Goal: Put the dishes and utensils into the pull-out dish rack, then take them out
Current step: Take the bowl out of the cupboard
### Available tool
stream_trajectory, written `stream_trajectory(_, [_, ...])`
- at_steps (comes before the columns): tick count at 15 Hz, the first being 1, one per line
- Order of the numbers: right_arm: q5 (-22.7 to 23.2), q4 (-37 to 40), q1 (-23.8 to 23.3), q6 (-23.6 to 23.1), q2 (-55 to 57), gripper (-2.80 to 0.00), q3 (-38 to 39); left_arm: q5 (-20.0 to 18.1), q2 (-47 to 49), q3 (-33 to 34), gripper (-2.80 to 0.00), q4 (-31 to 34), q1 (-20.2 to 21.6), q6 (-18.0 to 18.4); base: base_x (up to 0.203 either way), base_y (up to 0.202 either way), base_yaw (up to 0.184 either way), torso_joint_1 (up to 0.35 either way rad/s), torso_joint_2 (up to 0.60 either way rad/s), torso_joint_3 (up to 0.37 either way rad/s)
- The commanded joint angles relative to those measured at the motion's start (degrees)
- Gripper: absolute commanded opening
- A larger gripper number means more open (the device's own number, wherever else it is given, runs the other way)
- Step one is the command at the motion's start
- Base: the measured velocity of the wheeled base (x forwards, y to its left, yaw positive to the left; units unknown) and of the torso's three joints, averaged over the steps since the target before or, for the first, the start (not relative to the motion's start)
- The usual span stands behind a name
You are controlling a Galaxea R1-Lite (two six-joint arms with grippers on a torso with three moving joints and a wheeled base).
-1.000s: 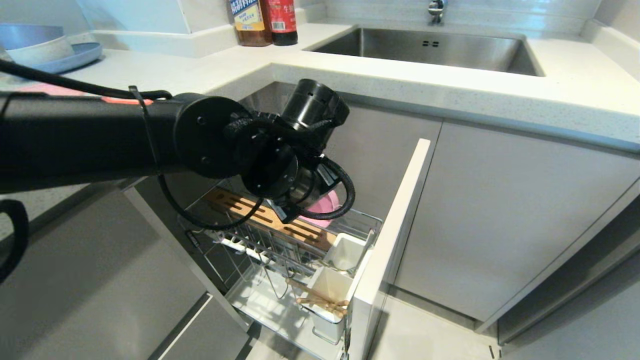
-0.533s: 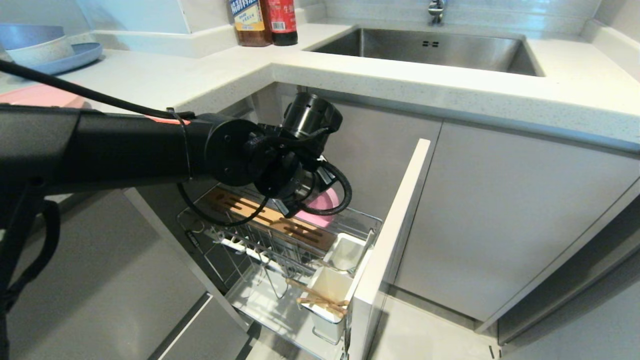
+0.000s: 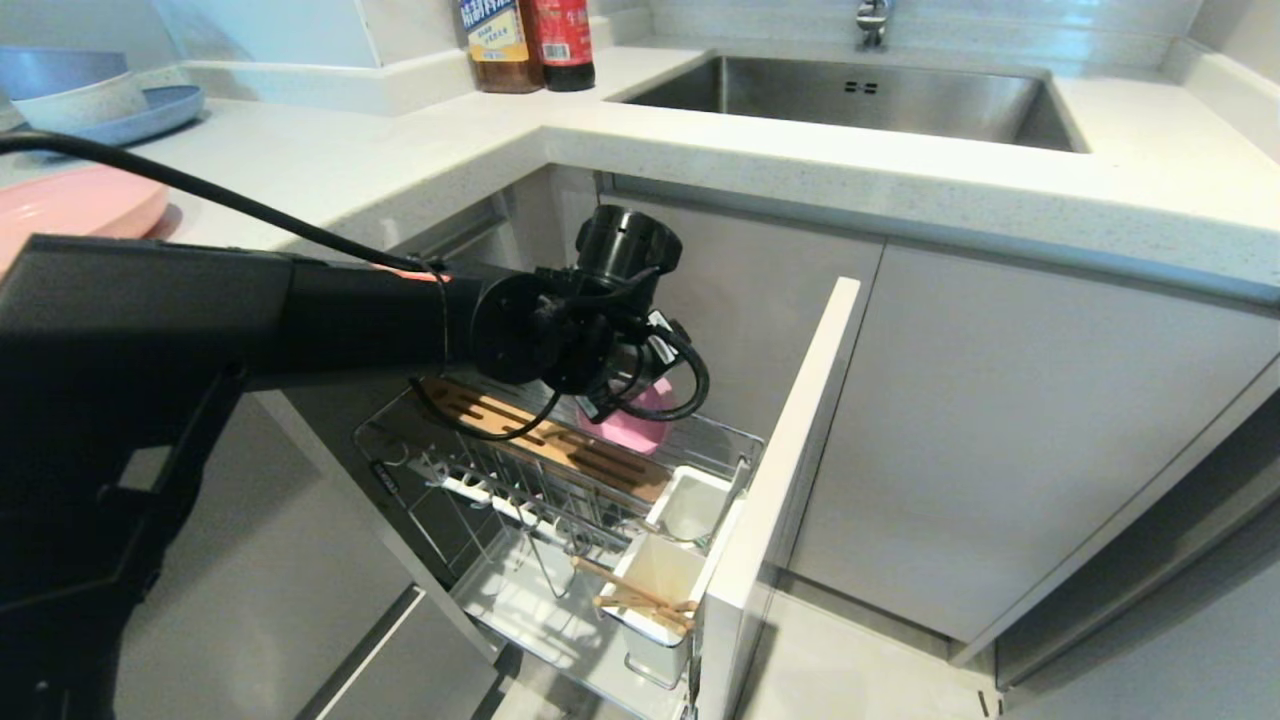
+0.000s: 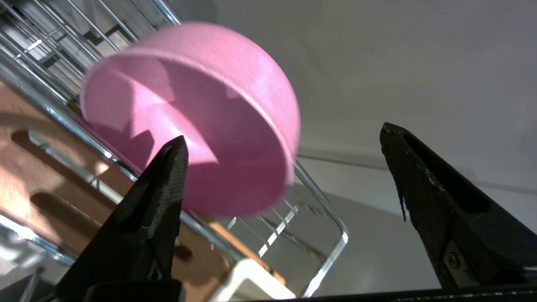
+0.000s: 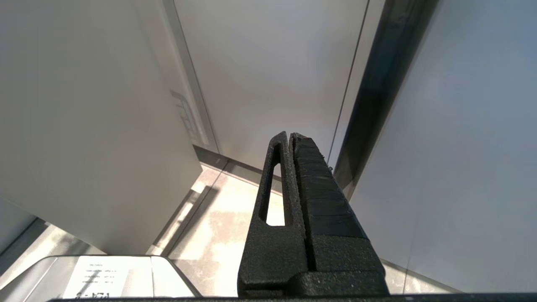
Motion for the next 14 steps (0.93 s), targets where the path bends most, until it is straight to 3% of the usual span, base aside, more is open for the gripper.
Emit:
stream_trajectory(1, [0.01, -0.07, -0.04, 0.00, 0.00, -2.80, 0.09, 0.14, 1.93, -1.03, 0.00, 0.10, 0.39, -0.24, 0.000, 0.000, 0.000, 0.000, 0.00, 0.000])
stream_trajectory(7, [0.01, -0.08, -0.04, 0.00, 0.00, -2.80, 0.09, -0.12, 4.93, -2.25, 0.00, -3.22, 2.04, 2.05, 0.000, 0.000, 0.000, 0.000, 0.00, 0.000])
stream_trajectory(14, [0.01, 0.00, 0.05, 0.00, 0.00, -2.80, 0.09, -0.12, 5.87, -2.95, 0.00, -3.59, 2.15, 2.21, 0.000, 0.000, 0.000, 0.000, 0.00, 0.000])
